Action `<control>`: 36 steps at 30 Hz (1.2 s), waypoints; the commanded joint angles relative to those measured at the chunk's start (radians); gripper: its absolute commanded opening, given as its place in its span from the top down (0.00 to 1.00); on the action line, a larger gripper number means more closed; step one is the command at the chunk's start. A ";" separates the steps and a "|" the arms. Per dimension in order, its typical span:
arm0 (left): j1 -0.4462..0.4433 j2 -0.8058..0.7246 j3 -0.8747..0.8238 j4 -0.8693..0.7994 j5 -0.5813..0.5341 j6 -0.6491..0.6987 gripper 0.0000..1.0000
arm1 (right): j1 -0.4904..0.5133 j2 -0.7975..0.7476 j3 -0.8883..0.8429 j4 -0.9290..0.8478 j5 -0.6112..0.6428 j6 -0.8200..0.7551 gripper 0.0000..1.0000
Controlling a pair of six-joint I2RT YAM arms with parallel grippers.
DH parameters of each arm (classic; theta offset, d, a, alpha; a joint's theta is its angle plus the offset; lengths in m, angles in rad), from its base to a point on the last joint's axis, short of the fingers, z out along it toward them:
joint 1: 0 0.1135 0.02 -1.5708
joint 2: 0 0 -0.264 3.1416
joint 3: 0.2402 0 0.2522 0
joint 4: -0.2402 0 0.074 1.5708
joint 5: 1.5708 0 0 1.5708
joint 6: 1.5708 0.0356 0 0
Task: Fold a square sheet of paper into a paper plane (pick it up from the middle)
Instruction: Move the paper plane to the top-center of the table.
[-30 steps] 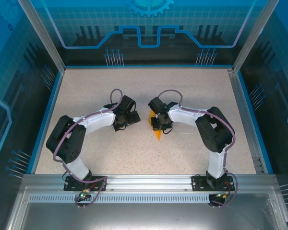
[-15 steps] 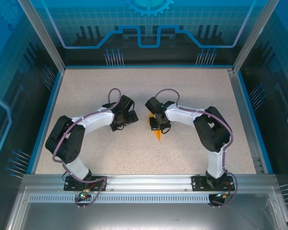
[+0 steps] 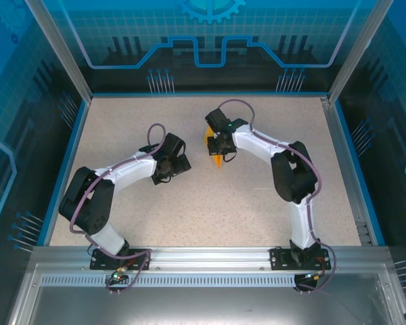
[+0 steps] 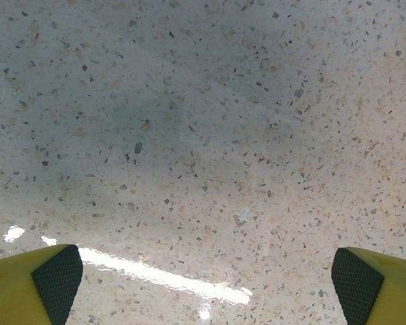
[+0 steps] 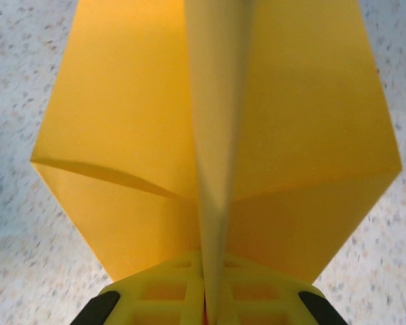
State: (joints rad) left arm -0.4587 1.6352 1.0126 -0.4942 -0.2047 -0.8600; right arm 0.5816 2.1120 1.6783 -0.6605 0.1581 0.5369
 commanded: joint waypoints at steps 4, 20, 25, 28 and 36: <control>0.009 -0.018 -0.017 -0.027 -0.004 0.024 0.02 | -0.005 0.111 0.117 -0.085 0.009 -0.013 0.91; 0.008 -0.002 -0.016 -0.018 0.005 0.014 0.02 | 0.001 0.253 0.202 -0.139 0.014 0.017 0.81; 0.008 -0.004 -0.010 -0.027 0.001 0.015 0.02 | 0.007 0.245 0.211 -0.148 0.019 0.016 0.81; 0.009 -0.010 0.002 -0.043 -0.010 0.020 0.01 | 0.010 0.171 0.229 -0.156 0.015 0.011 0.78; 0.016 -0.079 0.046 -0.069 -0.091 0.091 0.01 | -0.012 -0.138 0.145 -0.099 0.015 -0.018 0.45</control>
State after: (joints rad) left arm -0.4572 1.6161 1.0145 -0.5297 -0.2321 -0.8261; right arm 0.5816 2.1494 1.8595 -0.7856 0.1661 0.5331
